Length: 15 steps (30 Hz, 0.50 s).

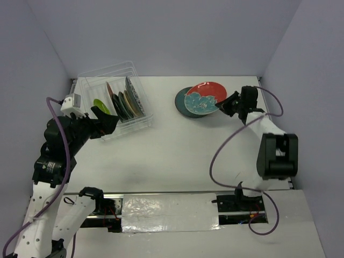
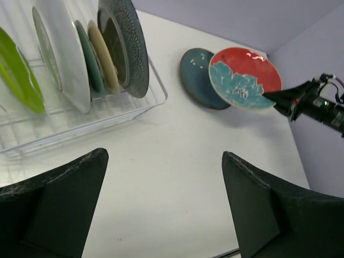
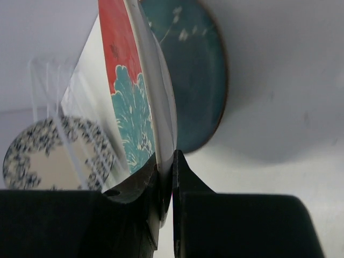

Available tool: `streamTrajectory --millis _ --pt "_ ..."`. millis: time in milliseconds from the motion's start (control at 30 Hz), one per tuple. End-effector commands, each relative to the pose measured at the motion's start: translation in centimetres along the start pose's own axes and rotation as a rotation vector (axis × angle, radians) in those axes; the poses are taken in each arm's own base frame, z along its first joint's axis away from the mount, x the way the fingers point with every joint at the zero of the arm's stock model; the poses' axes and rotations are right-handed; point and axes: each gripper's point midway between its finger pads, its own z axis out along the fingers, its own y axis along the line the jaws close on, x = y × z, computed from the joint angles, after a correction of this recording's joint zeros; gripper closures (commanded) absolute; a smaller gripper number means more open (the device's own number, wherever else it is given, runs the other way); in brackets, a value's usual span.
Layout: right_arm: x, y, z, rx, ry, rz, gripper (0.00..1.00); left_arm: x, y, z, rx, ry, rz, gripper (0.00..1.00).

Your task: Unload the plates from the dish rack

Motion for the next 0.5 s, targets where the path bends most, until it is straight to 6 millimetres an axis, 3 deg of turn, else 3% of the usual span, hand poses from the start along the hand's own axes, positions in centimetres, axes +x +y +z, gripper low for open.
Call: streamTrajectory --millis 0,33,233,333,467 --pt "-4.6 4.2 2.0 -0.168 -0.028 -0.049 1.00 -0.1 0.6 -0.7 -0.028 0.016 0.084 0.00" --pt "-5.6 3.6 3.7 -0.173 -0.023 -0.044 1.00 0.0 0.5 -0.7 -0.021 0.020 0.092 0.01" --pt "-6.3 3.3 6.8 -0.211 0.062 -0.100 1.00 -0.2 0.7 -1.3 -0.030 0.017 0.142 0.00" --pt "-5.6 2.8 7.7 -0.211 0.099 -0.101 1.00 0.1 1.2 -0.9 -0.045 0.025 0.143 0.00" --pt "-3.2 0.1 9.9 -0.086 0.184 -0.150 0.97 1.1 1.4 -0.2 -0.036 0.052 0.122 0.01"
